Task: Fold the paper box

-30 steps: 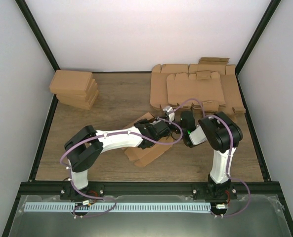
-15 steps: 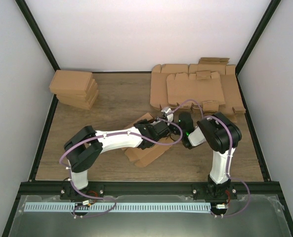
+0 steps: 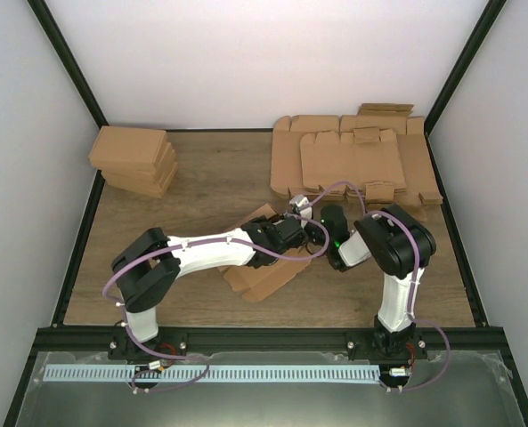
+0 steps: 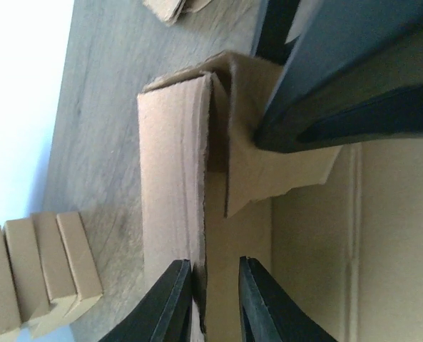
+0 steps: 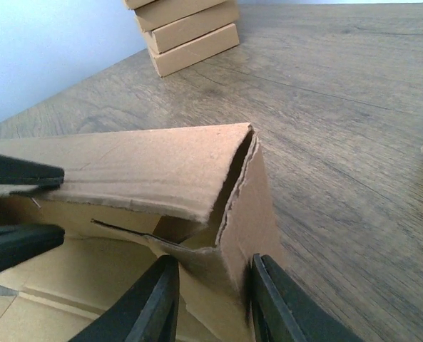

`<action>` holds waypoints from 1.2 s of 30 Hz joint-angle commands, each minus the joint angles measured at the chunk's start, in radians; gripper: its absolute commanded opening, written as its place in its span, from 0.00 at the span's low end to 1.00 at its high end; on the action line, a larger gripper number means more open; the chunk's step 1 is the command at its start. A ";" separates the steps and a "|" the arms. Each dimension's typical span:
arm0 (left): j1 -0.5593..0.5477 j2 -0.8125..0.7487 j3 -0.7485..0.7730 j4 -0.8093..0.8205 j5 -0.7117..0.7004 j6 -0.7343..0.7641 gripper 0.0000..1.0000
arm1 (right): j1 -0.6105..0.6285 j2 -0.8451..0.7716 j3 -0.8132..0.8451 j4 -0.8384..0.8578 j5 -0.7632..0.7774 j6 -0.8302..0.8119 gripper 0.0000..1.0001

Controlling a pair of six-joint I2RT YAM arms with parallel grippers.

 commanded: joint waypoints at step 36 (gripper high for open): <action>0.241 -0.327 0.130 -0.025 0.745 -0.269 0.74 | 0.066 -0.062 0.000 0.001 0.111 -0.076 0.07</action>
